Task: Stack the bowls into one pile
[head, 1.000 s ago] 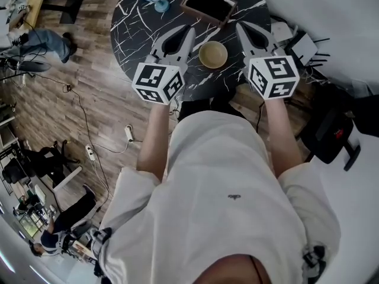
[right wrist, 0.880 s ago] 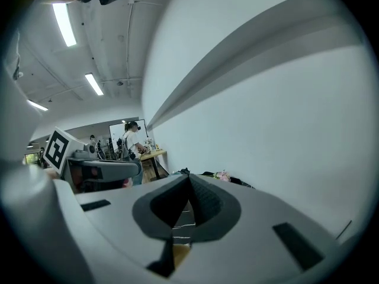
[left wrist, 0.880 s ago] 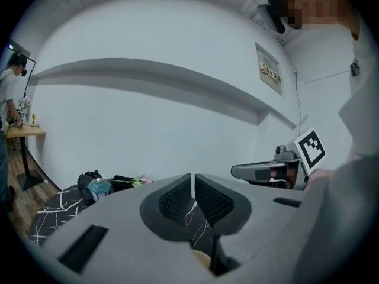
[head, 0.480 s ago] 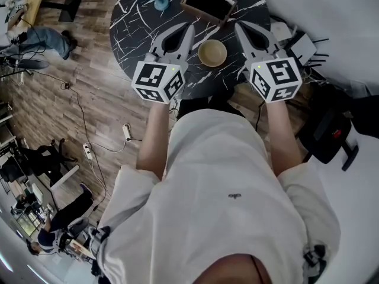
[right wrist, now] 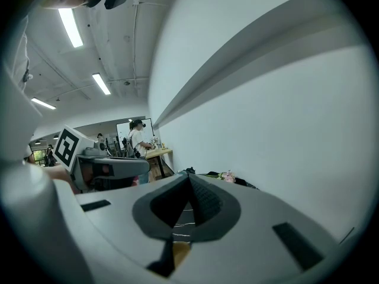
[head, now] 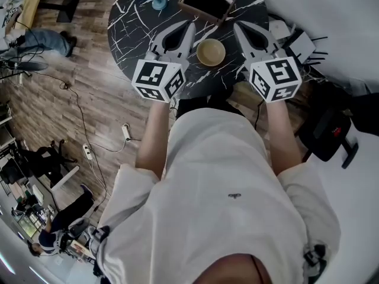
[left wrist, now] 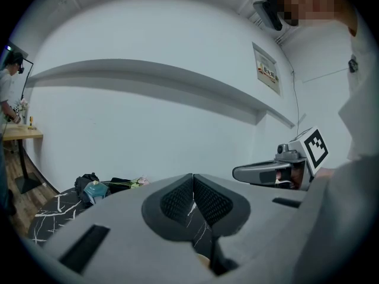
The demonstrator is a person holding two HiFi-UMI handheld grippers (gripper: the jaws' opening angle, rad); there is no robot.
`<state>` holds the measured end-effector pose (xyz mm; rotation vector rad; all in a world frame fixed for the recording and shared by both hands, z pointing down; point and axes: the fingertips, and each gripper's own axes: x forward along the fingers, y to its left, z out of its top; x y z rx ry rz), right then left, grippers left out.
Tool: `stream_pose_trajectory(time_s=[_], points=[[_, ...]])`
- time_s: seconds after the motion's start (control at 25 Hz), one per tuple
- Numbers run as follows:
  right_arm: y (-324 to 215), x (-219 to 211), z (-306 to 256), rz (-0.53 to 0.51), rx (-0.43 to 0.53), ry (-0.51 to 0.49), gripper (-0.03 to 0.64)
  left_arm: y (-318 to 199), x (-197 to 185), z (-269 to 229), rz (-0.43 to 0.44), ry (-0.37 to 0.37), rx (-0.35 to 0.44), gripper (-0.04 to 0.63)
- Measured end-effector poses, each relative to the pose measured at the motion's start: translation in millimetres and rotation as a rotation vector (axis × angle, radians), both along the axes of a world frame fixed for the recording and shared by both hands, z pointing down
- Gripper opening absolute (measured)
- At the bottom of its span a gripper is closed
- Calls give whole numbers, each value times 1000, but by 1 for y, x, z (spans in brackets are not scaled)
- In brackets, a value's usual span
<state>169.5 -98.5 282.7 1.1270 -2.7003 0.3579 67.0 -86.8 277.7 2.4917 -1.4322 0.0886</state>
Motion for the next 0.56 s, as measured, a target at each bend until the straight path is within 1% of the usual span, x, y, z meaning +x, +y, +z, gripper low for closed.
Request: stream_pose_trajectory(time_s=[0.56], points=[[2, -3, -1, -6, 3, 11, 3, 0, -5, 2, -2, 0, -2, 6]])
